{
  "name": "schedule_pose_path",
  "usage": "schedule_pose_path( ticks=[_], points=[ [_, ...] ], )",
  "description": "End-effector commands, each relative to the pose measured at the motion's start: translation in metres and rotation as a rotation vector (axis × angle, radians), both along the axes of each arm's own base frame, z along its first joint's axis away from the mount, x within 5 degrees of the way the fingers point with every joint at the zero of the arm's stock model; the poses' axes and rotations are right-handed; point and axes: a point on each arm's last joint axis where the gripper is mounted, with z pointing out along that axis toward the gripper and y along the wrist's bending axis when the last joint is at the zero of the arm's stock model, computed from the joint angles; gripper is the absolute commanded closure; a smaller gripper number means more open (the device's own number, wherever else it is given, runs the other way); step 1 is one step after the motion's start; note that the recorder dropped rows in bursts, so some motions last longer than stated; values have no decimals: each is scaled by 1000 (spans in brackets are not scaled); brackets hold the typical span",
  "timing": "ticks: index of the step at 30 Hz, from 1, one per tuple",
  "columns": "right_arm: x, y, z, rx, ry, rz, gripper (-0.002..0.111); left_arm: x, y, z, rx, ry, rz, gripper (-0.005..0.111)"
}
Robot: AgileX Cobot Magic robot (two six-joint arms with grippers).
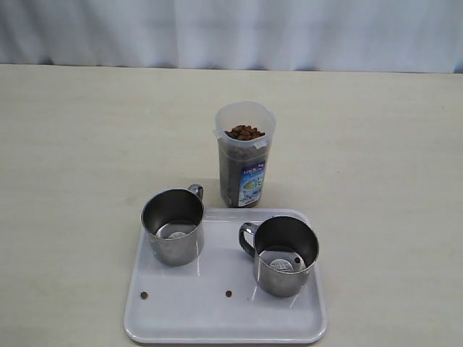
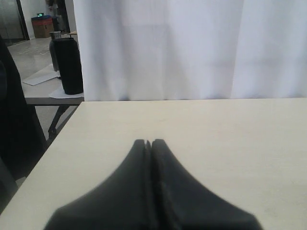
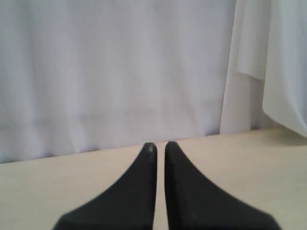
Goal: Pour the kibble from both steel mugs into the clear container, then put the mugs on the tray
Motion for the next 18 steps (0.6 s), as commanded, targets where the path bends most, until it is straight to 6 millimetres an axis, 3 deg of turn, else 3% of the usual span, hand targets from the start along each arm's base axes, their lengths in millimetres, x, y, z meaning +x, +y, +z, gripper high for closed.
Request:
schedule_pose_path(
  ticks=[1,6,18],
  points=[
    [0,1,-14,-8,136,20,104,0,-1,1,-4,-14,-10,107],
    [-1,3,-21,-53,216,65,104,0,-1,0,-4,-8,-10,107],
    [-2,13,-15,-148,140,257,104,0,-1,0,-4,-6,-10,107]
  ],
)
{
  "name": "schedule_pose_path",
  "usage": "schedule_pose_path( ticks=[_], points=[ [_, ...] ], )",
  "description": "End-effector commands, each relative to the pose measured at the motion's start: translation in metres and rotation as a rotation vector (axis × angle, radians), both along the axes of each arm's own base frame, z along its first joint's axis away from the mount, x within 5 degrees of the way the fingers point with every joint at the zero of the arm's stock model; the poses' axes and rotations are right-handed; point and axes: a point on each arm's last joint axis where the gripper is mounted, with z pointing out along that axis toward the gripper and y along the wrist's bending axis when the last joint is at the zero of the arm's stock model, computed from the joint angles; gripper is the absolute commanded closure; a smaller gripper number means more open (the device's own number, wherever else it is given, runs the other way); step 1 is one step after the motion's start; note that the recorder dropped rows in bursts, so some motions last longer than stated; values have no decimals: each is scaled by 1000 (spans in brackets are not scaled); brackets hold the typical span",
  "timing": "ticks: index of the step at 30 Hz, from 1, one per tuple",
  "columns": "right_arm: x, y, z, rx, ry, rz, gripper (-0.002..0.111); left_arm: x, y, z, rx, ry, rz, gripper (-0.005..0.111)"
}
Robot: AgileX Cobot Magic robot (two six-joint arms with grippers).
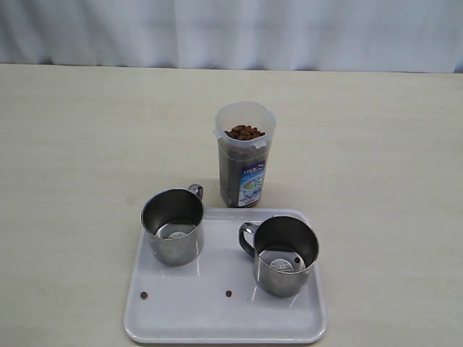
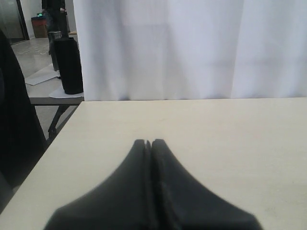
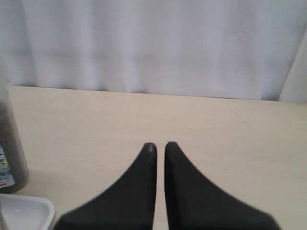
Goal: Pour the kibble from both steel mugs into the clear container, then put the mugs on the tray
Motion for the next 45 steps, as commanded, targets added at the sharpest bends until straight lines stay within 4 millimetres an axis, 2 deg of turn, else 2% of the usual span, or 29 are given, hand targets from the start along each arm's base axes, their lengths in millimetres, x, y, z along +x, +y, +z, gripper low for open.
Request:
schedule_pose_path(
  ticks=[1,18,45],
  points=[
    [0,0,0,-15,-18,5,104,0,-1,0,-4,-6,-10,107],
    [1,-9,0,18,-13,-172,104,0,-1,0,-4,-6,-10,107],
    [1,-9,0,18,-13,-174,104,0,-1,1,-4,-14,-10,107]
  ],
)
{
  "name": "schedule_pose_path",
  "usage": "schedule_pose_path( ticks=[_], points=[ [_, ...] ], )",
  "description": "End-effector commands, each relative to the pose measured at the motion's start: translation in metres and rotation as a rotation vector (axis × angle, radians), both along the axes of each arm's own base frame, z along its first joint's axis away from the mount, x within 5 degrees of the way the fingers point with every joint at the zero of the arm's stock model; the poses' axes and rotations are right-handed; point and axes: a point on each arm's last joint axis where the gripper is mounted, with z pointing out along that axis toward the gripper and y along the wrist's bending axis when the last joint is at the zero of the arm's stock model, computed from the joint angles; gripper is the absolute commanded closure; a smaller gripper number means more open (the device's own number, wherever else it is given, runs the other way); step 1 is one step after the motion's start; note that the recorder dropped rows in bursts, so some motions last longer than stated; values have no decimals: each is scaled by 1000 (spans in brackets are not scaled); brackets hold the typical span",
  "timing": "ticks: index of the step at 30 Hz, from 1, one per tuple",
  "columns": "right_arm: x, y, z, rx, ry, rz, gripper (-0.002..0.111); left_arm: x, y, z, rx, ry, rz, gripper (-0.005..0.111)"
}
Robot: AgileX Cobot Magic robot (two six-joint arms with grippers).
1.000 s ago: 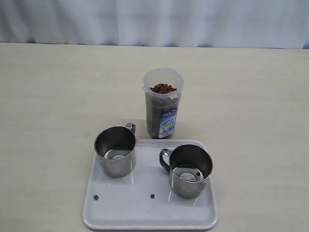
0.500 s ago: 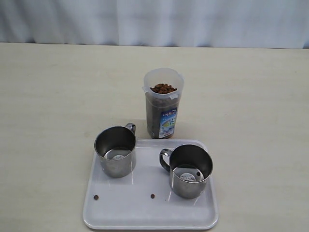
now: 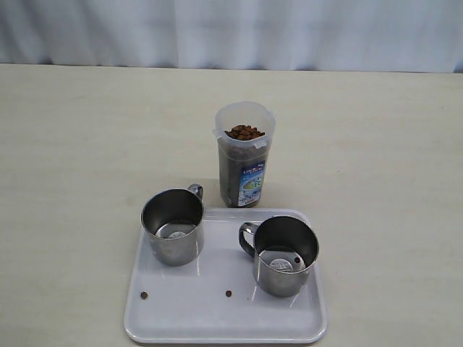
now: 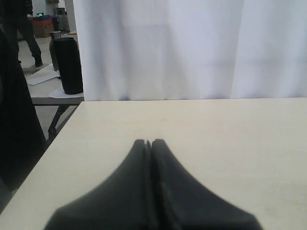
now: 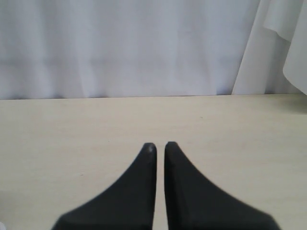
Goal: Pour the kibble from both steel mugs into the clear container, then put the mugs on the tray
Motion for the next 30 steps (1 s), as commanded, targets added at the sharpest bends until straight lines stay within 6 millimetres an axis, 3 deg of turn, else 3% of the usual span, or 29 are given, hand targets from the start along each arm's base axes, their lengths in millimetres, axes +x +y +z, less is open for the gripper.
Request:
schedule_pose_path(
  ticks=[1,30],
  points=[
    [0,0,0,4,-8,-4,104,0,-1,1,-4,-14,-10,107],
    [0,0,0,11,-8,1,104,0,-1,0,-4,-6,-10,107]
  ],
)
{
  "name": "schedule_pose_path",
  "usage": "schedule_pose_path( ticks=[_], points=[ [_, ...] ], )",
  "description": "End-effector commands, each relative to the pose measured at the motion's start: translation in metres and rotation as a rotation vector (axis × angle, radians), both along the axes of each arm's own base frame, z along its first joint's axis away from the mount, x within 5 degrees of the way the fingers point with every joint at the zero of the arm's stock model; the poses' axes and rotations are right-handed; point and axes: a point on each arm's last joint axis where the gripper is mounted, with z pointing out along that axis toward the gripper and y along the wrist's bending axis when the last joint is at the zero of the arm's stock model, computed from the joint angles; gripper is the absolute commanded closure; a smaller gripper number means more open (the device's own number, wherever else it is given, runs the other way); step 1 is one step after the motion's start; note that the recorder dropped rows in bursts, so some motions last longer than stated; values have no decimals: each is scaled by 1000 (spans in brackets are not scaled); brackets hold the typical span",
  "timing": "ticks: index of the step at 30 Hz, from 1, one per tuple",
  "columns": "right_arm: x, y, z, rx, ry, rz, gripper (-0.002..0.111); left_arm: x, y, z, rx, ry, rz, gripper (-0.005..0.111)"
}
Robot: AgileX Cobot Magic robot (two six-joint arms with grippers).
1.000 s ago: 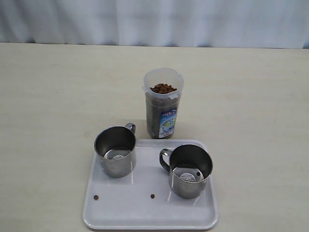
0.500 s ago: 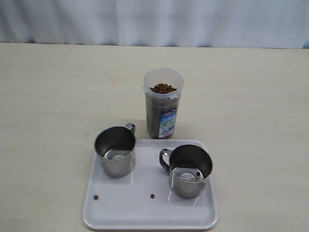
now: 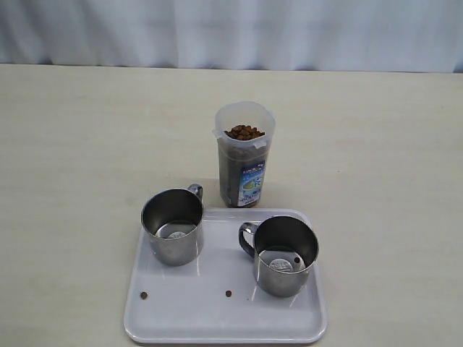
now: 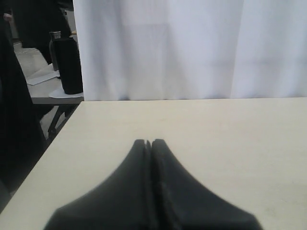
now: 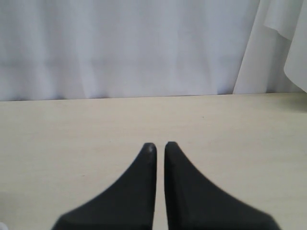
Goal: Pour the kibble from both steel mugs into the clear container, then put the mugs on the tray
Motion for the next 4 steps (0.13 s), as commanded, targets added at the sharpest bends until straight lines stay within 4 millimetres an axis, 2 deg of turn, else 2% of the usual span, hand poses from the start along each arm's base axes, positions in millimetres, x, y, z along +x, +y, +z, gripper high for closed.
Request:
schedule_pose_path(
  ticks=[1,4],
  points=[
    [0,0,0,-6,-8,1,104,0,-1,0,-4,-6,-10,107],
    [0,0,0,-6,-8,1,104,0,-1,0,-4,-6,-10,107]
  ],
)
